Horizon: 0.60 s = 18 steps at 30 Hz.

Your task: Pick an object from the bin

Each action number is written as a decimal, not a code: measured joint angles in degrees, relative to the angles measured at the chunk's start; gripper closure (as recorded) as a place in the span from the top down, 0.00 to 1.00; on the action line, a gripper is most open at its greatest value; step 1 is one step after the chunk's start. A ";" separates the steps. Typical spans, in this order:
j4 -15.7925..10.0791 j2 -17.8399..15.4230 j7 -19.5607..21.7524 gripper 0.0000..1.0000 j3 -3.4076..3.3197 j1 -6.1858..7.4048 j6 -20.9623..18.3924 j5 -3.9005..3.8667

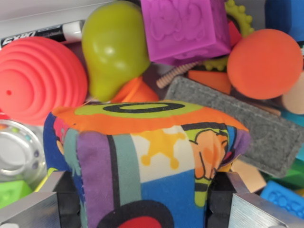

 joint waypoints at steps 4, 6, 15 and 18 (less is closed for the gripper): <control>0.45 -1.30 0.00 0.00 -0.01 0.00 -1.72 -0.01; 0.71 -1.80 0.00 0.00 -0.02 0.00 -2.48 -0.01; 2.48 -4.66 0.00 0.00 -0.04 0.00 -7.05 -0.04; 3.24 -5.54 0.00 0.00 -0.04 0.00 -8.75 -0.05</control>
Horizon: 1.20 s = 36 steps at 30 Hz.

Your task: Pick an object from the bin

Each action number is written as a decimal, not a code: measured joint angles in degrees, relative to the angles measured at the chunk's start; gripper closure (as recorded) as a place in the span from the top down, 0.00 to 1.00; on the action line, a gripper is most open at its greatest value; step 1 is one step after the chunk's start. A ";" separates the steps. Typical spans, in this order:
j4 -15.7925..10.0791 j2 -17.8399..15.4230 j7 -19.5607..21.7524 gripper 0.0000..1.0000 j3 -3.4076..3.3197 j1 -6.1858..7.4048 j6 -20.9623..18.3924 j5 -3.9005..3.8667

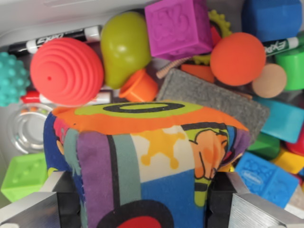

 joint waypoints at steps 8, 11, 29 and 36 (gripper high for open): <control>2.63 -1.97 0.03 0.00 -0.01 0.00 -4.55 -0.02; 3.75 -2.58 0.04 0.00 -0.02 0.00 -6.22 -0.03; 10.57 -4.33 0.10 0.00 -0.05 0.00 -14.82 -0.05; 12.97 -4.54 0.11 0.00 -0.06 0.00 -17.47 -0.05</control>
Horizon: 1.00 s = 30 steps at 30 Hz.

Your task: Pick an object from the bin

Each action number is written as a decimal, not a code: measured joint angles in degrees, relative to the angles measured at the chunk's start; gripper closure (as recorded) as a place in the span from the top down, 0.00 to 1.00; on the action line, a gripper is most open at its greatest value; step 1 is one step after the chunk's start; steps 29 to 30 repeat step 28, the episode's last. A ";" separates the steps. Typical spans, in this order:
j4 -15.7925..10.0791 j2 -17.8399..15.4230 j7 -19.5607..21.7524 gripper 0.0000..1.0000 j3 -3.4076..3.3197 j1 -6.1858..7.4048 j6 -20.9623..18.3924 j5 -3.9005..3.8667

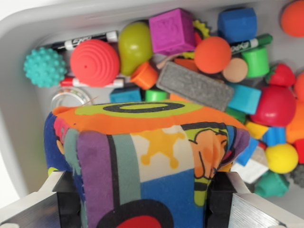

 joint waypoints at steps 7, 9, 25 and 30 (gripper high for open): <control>1.69 -0.04 0.01 0.00 -0.01 0.00 -1.72 0.00; 2.06 -0.04 0.01 0.00 -0.01 0.00 -2.11 0.00; 2.58 0.03 0.01 0.00 -0.02 0.00 -2.64 0.00; 2.58 0.03 0.01 0.00 -0.02 0.00 -2.64 0.00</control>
